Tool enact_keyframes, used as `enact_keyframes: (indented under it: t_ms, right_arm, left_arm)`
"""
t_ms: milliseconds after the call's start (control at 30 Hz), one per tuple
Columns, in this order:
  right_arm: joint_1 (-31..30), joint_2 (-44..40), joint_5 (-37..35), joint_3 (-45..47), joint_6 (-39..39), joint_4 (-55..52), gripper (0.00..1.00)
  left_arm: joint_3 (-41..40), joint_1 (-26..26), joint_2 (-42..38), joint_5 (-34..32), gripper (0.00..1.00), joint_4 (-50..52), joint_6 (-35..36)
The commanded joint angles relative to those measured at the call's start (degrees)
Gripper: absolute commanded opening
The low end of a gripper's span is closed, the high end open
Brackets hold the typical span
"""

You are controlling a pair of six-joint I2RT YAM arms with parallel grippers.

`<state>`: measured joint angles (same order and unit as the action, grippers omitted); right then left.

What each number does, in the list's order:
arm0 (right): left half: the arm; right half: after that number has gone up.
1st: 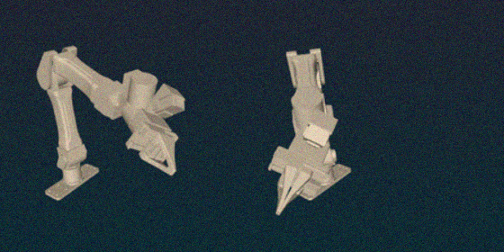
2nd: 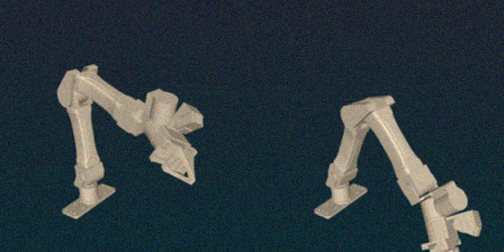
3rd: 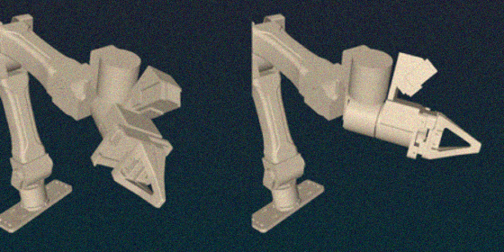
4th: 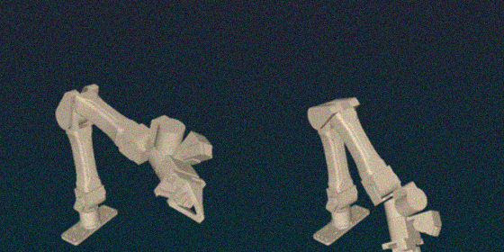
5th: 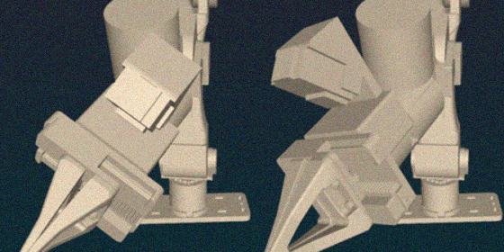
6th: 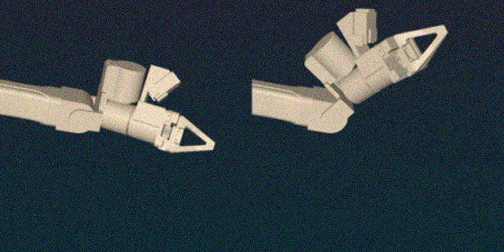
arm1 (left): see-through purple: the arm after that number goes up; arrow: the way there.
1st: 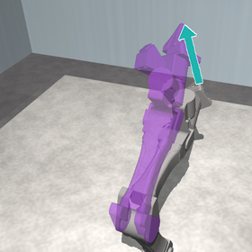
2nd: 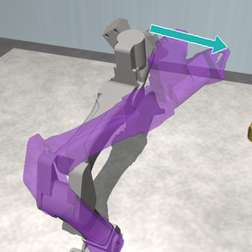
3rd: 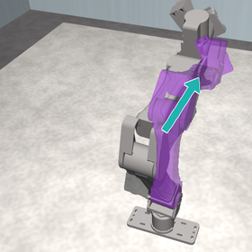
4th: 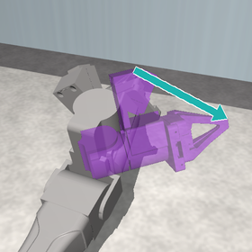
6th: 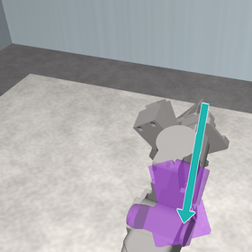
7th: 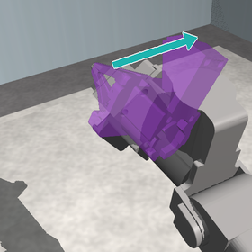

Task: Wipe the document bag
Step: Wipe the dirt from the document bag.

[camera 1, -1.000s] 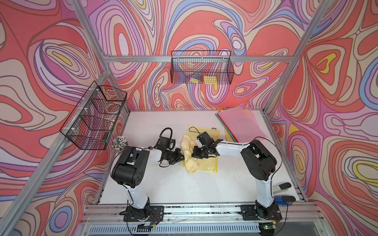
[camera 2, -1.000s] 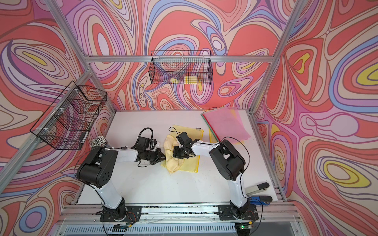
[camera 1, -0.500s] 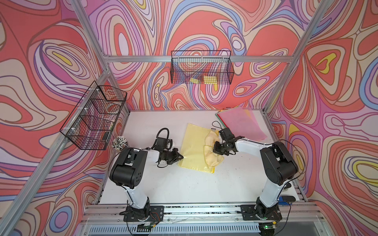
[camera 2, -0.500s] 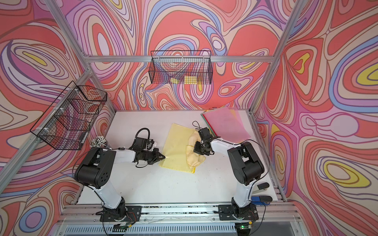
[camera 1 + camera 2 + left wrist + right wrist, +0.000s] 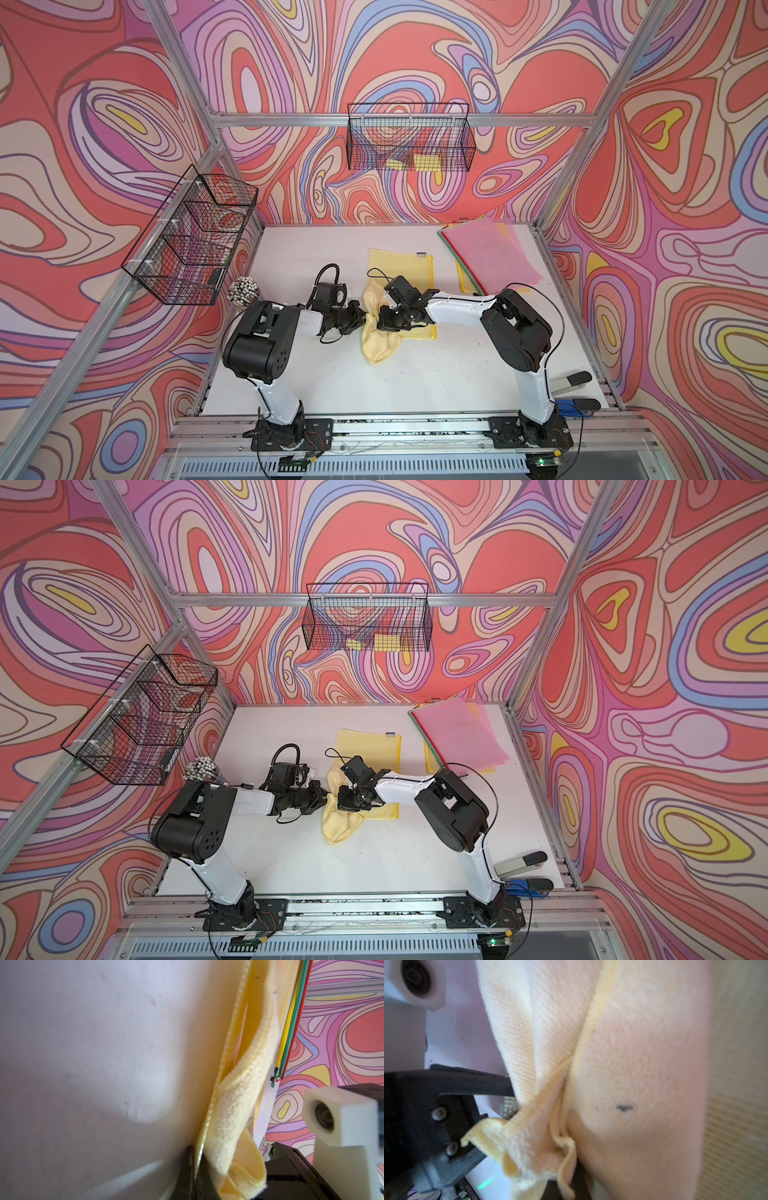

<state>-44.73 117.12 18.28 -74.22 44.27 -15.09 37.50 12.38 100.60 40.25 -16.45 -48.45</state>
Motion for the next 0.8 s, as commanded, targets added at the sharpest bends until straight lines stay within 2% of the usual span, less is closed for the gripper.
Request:
enact_keyframes:
  t_ms: [0, 200, 333, 400, 467, 533, 700, 767]
  right_arm:
    - [3.4, -2.4, -3.3, 5.5, 0.2, -2.8, 0.0]
    - [13.5, -10.7, -5.8, 17.5, -2.8, -4.8, 0.0]
    - [18.7, -15.2, -8.2, 21.0, -6.0, -8.8, 0.0]
    - [19.4, -17.7, -9.3, 20.4, -6.8, -10.1, 0.0]
    - [18.1, -18.0, -9.2, 18.6, -6.7, -9.8, 0.0]
    - [14.3, -16.2, -8.9, 14.9, -5.8, -8.9, 0.0]
    - [3.0, -5.8, -7.3, 2.3, -3.2, -7.6, 0.0]
    - [0.7, -2.6, -4.9, -0.3, -1.6, -5.1, 0.0]
  left_arm:
    - [-0.7, -0.4, 0.5, -4.6, 0.0, 2.0, -0.3]
    - [-0.7, -0.6, 0.3, -4.8, 0.0, 3.1, 0.5]
    - [-0.7, -1.0, 0.0, -4.5, 0.0, 3.4, 0.5]
    - [-0.8, -1.0, -0.4, -4.5, 0.0, 3.5, 0.5]
    - [-0.7, -1.0, -0.5, -4.4, 0.0, 3.6, 0.5]
    - [-0.5, -1.0, -0.1, -3.9, 0.0, 3.2, -0.1]
    - [-0.3, -1.0, 0.7, -2.7, 0.0, 1.5, -1.3]
    - [-0.3, -1.0, 0.6, -2.8, 0.0, 1.8, -1.2]
